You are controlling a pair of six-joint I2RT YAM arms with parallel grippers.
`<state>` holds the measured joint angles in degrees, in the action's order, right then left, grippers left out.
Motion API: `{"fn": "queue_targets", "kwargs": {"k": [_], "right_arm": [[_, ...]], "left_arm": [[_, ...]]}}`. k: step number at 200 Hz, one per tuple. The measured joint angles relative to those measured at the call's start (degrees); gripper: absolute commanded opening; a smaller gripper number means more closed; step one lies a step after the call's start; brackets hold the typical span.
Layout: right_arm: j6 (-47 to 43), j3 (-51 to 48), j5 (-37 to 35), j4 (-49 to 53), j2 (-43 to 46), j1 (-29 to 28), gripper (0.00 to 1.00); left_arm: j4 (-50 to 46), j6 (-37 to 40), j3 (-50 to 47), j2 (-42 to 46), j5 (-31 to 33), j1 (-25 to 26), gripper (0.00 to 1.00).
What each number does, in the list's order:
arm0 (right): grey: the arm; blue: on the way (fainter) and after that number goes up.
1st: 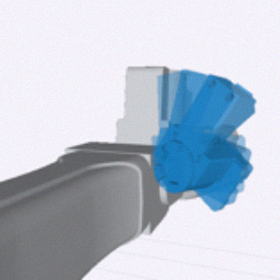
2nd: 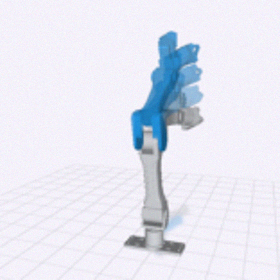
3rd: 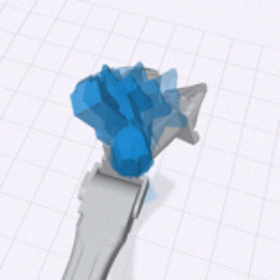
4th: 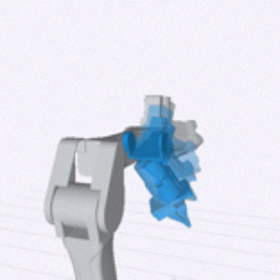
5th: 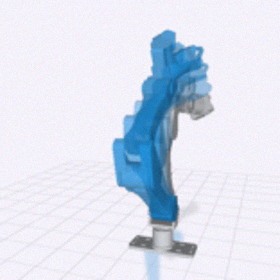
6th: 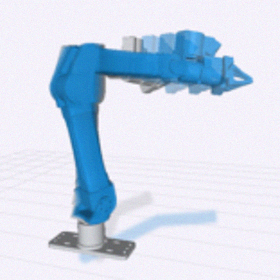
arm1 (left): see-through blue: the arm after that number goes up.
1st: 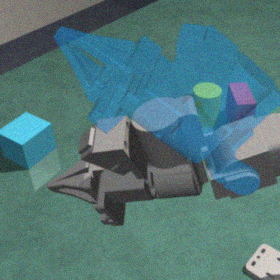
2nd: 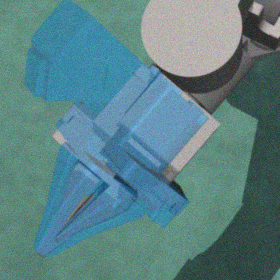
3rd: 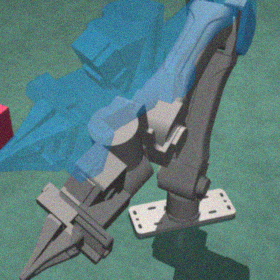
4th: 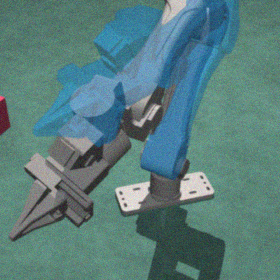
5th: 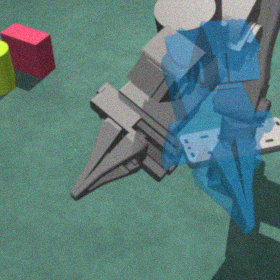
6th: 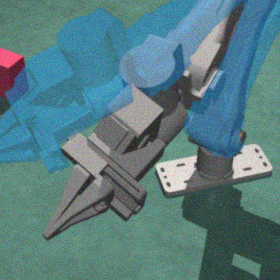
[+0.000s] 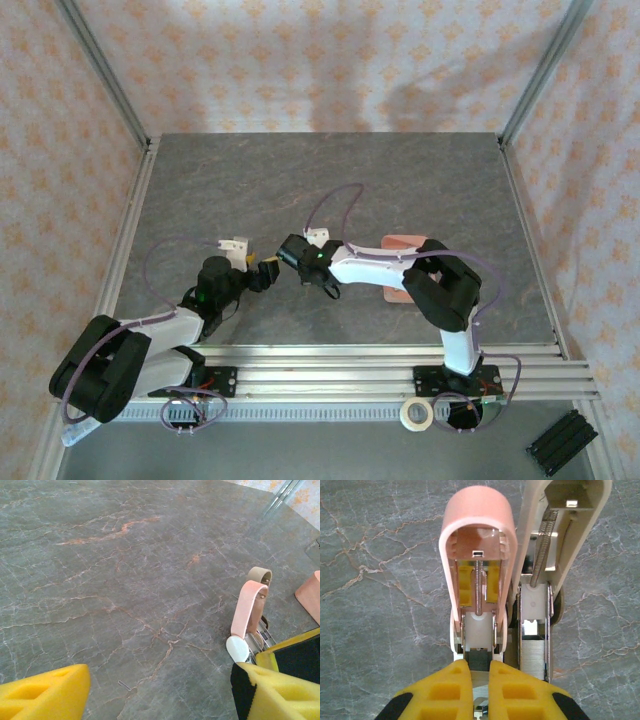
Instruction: Load the staples into the stapler
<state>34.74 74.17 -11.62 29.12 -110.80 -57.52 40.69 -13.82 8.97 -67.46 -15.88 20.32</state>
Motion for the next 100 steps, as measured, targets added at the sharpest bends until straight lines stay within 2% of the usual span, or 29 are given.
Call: {"fn": "queue_targets", "kwargs": {"k": [60, 100], "right_arm": [[-0.3, -0.7, 0.0, 0.0, 2.5, 0.0, 0.11], [-0.5, -0.7, 0.3, -0.2, 4.1, 0.2, 0.11]], "left_arm": [[-0.1, 0.2, 0.3, -0.2, 0.0, 0.0, 0.75], [2.8, 0.2, 0.3, -3.4, -0.2, 0.0, 0.75]]}}
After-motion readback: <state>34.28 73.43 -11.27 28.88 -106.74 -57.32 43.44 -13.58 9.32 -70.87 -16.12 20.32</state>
